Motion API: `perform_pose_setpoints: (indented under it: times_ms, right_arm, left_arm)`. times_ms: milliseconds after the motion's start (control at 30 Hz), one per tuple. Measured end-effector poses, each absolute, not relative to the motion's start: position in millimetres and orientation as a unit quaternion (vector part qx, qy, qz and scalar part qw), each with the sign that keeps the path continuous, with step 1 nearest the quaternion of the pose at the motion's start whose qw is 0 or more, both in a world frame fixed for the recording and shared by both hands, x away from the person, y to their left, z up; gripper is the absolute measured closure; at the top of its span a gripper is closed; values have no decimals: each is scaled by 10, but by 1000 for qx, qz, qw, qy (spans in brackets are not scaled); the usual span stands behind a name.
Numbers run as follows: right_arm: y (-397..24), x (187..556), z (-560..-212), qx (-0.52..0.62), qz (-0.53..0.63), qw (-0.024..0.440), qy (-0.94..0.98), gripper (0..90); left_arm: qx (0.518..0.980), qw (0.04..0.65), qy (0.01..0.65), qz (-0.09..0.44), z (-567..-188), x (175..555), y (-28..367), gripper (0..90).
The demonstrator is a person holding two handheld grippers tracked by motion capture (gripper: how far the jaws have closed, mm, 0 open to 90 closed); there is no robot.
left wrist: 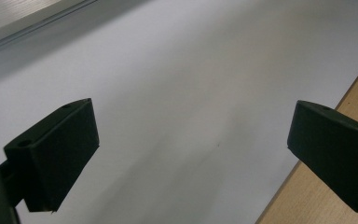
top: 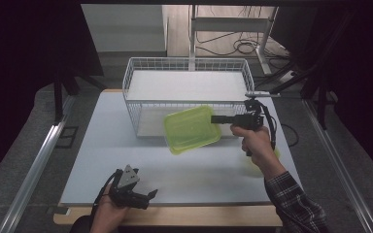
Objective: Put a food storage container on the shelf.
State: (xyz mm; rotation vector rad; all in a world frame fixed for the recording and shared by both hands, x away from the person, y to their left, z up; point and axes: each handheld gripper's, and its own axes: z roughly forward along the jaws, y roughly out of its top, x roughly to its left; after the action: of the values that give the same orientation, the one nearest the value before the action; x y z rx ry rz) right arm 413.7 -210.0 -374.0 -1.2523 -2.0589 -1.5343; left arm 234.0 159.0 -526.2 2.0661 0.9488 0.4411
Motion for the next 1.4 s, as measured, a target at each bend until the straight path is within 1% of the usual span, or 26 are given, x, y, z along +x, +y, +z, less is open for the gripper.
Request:
perform_pose_setpoints:
  times_ms: [267,567,1400]
  right_arm:
    - [-2119,4227,-3521,-436,-550,132,-700,802]
    - [-2082,4349,-3375,-444,-558,111,-692,802]
    - [-1949,4740,-3185,-487,-569,50,-661,800]
  left_arm:
    - [819,399,373,176,-5267,2342,1586,19]
    - [819,398,372,177,-5269,2343,1588,19]
    - [821,397,373,172,-5281,2345,1586,19]
